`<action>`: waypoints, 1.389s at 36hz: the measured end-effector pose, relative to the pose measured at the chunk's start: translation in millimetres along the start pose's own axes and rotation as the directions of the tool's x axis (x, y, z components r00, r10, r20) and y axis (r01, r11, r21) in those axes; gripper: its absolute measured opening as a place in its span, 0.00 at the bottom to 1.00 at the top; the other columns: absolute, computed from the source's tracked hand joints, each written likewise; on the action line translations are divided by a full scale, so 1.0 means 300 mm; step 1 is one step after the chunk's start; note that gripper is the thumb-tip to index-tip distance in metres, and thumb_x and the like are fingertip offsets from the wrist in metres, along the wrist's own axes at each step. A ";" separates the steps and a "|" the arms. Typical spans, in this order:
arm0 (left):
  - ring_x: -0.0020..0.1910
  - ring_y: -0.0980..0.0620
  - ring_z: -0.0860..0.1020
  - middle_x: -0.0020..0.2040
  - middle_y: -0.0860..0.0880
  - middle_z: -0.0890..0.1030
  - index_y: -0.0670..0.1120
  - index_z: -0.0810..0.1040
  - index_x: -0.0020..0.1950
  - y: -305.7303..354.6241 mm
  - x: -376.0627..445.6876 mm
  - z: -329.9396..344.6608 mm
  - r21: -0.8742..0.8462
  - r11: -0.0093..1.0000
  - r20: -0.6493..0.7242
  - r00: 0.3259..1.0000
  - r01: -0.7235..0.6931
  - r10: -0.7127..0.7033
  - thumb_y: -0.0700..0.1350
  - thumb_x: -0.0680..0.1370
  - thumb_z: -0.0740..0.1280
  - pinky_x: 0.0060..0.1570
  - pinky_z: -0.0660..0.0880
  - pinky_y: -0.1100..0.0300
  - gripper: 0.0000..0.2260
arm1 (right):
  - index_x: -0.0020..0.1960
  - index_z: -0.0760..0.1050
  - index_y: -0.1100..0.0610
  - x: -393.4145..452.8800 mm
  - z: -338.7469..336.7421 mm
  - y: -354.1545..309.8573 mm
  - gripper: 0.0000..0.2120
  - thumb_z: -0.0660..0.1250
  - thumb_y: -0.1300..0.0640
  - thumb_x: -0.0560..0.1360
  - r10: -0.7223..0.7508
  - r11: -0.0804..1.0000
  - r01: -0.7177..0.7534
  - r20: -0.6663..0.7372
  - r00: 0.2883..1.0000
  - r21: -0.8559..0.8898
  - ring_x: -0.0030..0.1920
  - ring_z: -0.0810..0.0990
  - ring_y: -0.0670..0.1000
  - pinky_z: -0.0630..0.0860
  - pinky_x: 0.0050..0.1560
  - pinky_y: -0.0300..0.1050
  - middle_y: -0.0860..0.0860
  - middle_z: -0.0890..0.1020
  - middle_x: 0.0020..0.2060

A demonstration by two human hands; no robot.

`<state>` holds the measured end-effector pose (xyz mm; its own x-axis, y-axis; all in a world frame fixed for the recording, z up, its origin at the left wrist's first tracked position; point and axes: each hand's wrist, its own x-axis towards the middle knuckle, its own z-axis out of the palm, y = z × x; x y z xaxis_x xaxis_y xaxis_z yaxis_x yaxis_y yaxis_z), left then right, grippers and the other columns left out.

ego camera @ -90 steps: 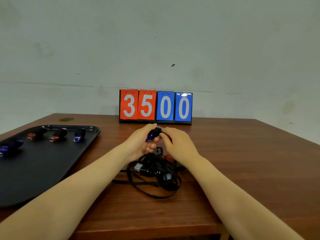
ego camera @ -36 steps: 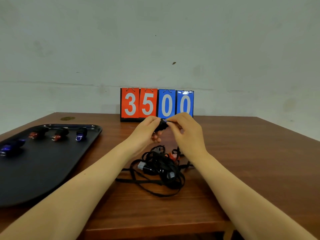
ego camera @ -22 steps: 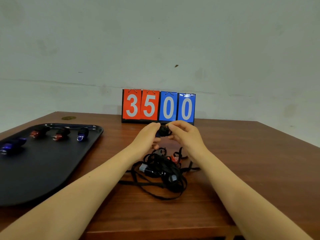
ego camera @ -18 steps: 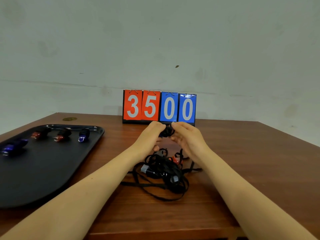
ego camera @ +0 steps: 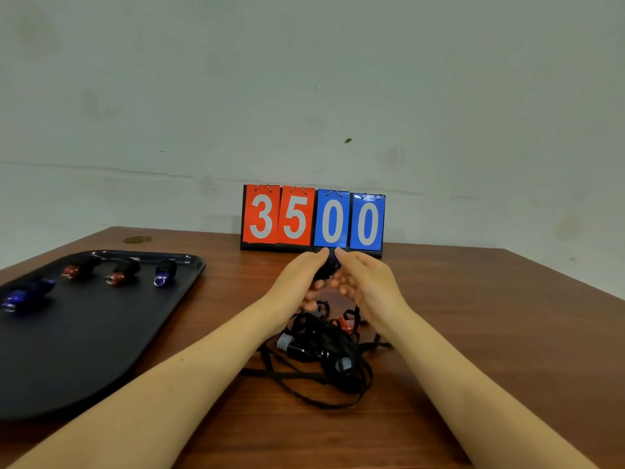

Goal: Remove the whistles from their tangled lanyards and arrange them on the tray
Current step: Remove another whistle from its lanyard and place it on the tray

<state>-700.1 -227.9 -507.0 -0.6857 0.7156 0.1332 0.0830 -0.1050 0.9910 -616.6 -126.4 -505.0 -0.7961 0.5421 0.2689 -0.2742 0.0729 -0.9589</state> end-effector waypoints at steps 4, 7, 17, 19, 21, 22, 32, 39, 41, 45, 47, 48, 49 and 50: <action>0.24 0.56 0.63 0.26 0.53 0.69 0.47 0.74 0.49 -0.006 0.001 -0.007 -0.091 0.995 0.001 0.999 0.041 -0.041 0.54 0.81 0.59 0.24 0.60 0.64 0.12 | 0.46 0.79 0.60 -0.004 0.009 0.004 0.08 0.68 0.54 0.76 -0.033 0.999 0.033 0.011 0.999 -0.033 0.37 0.80 0.50 0.77 0.40 0.41 0.54 0.81 0.35; 0.25 0.56 0.63 0.26 0.52 0.69 0.46 0.74 0.48 -0.004 -0.003 -0.014 -0.120 0.991 0.006 0.998 0.060 -0.060 0.54 0.82 0.58 0.23 0.60 0.65 0.13 | 0.53 0.79 0.60 -0.006 0.015 0.009 0.09 0.70 0.56 0.75 -0.044 0.992 0.048 0.033 0.998 -0.120 0.39 0.82 0.48 0.77 0.41 0.39 0.53 0.83 0.39; 0.19 0.58 0.60 0.23 0.54 0.66 0.45 0.75 0.53 -0.001 -0.002 -0.020 -0.185 0.982 -0.100 0.994 0.031 -0.050 0.55 0.79 0.63 0.19 0.58 0.66 0.13 | 0.51 0.80 0.61 0.000 -0.002 0.002 0.05 0.67 0.63 0.76 -0.048 0.987 0.052 0.033 0.998 -0.152 0.33 0.77 0.43 0.75 0.38 0.35 0.47 0.81 0.32; 0.18 0.58 0.59 0.21 0.55 0.65 0.44 0.76 0.53 0.003 -0.006 -0.018 -0.177 0.984 -0.121 0.992 0.019 -0.041 0.55 0.78 0.64 0.18 0.57 0.66 0.14 | 0.50 0.80 0.59 0.001 -0.004 -0.004 0.04 0.67 0.63 0.76 -0.107 0.966 0.108 0.019 0.994 -0.234 0.33 0.77 0.42 0.74 0.37 0.33 0.47 0.80 0.34; 0.18 0.58 0.57 0.21 0.55 0.63 0.43 0.76 0.50 0.004 -0.013 -0.017 -0.165 0.986 -0.100 0.995 0.011 -0.028 0.55 0.78 0.63 0.18 0.55 0.66 0.14 | 0.47 0.79 0.55 0.003 -0.004 -0.004 0.03 0.67 0.62 0.76 -0.198 0.918 0.188 0.009 0.980 -0.350 0.37 0.78 0.43 0.75 0.39 0.32 0.49 0.81 0.38; 0.19 0.58 0.56 0.21 0.55 0.61 0.43 0.75 0.48 0.005 -0.016 -0.017 -0.157 0.988 -0.087 0.996 0.009 -0.023 0.55 0.79 0.62 0.19 0.54 0.66 0.14 | 0.46 0.78 0.53 0.005 -0.004 -0.001 0.04 0.67 0.61 0.76 -0.244 0.887 0.226 0.008 0.970 -0.404 0.39 0.79 0.45 0.77 0.42 0.33 0.49 0.81 0.40; 0.20 0.56 0.55 0.22 0.53 0.58 0.45 0.70 0.30 0.008 -0.025 -0.035 -0.124 0.979 0.207 0.969 0.163 -0.135 0.60 0.78 0.59 0.20 0.55 0.65 0.23 | 0.44 0.74 0.47 -0.002 -0.014 0.012 0.09 0.66 0.61 0.76 -0.386 0.800 0.331 -0.008 0.922 -0.500 0.46 0.80 0.49 0.79 0.50 0.43 0.48 0.81 0.41; 0.22 0.55 0.57 0.24 0.52 0.58 0.44 0.72 0.30 0.010 -0.031 -0.025 -0.284 0.931 0.303 0.943 0.230 -0.141 0.61 0.72 0.65 0.23 0.56 0.65 0.21 | 0.44 0.77 0.50 -0.004 -0.018 0.024 0.08 0.66 0.62 0.76 -0.325 0.844 0.289 -0.002 0.946 -0.451 0.44 0.81 0.54 0.78 0.47 0.43 0.52 0.81 0.40; 0.21 0.56 0.56 0.24 0.53 0.58 0.44 0.72 0.33 0.007 -0.021 -0.034 -0.367 0.900 0.300 0.946 0.237 -0.127 0.59 0.72 0.65 0.22 0.55 0.65 0.19 | 0.43 0.77 0.49 -0.005 -0.013 0.021 0.07 0.66 0.61 0.75 -0.323 0.844 0.296 0.016 0.946 -0.447 0.44 0.80 0.53 0.78 0.48 0.44 0.52 0.82 0.40; 0.20 0.57 0.56 0.24 0.53 0.57 0.43 0.72 0.52 0.002 -0.011 -0.041 -0.468 0.851 0.317 0.944 0.239 -0.091 0.55 0.72 0.67 0.18 0.54 0.67 0.18 | 0.44 0.77 0.51 0.000 -0.006 0.020 0.06 0.67 0.61 0.75 -0.315 0.834 0.296 0.039 0.948 -0.465 0.39 0.77 0.47 0.75 0.43 0.36 0.50 0.80 0.38; 0.20 0.58 0.57 0.25 0.53 0.57 0.44 0.70 0.56 0.008 -0.011 -0.040 -0.478 0.845 0.334 0.939 0.238 -0.075 0.54 0.71 0.69 0.18 0.55 0.67 0.20 | 0.45 0.78 0.52 -0.003 -0.006 0.022 0.05 0.67 0.62 0.75 -0.313 0.837 0.297 0.043 0.949 -0.460 0.37 0.75 0.43 0.74 0.41 0.34 0.50 0.79 0.38; 0.20 0.58 0.57 0.25 0.53 0.58 0.43 0.71 0.57 0.011 -0.011 -0.040 -0.483 0.842 0.344 0.936 0.240 -0.069 0.53 0.71 0.69 0.18 0.55 0.68 0.20 | 0.45 0.78 0.52 -0.005 -0.006 0.023 0.05 0.66 0.62 0.75 -0.313 0.839 0.298 0.044 0.949 -0.455 0.37 0.75 0.43 0.74 0.41 0.34 0.51 0.80 0.38; 0.21 0.58 0.57 0.26 0.53 0.59 0.43 0.72 0.56 0.013 -0.010 -0.039 -0.489 0.838 0.349 0.935 0.242 -0.066 0.52 0.71 0.69 0.18 0.55 0.68 0.19 | 0.44 0.77 0.52 -0.007 -0.007 0.022 0.06 0.66 0.62 0.75 -0.315 0.839 0.300 0.044 0.948 -0.453 0.37 0.75 0.43 0.74 0.42 0.35 0.51 0.80 0.38; 0.21 0.58 0.58 0.26 0.53 0.59 0.42 0.73 0.56 0.014 -0.009 -0.038 -0.494 0.835 0.345 0.936 0.242 -0.067 0.52 0.71 0.69 0.19 0.56 0.68 0.19 | 0.44 0.77 0.51 -0.008 -0.008 0.022 0.07 0.66 0.62 0.75 -0.318 0.838 0.302 0.043 0.947 -0.455 0.38 0.75 0.43 0.74 0.42 0.35 0.50 0.80 0.38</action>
<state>-706.2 -238.2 -503.5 -0.3976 0.9154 0.0627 -0.4544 -0.2559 0.8533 -615.4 -125.3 -512.2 -0.6899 0.4542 0.5638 -0.2249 0.6058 -0.7632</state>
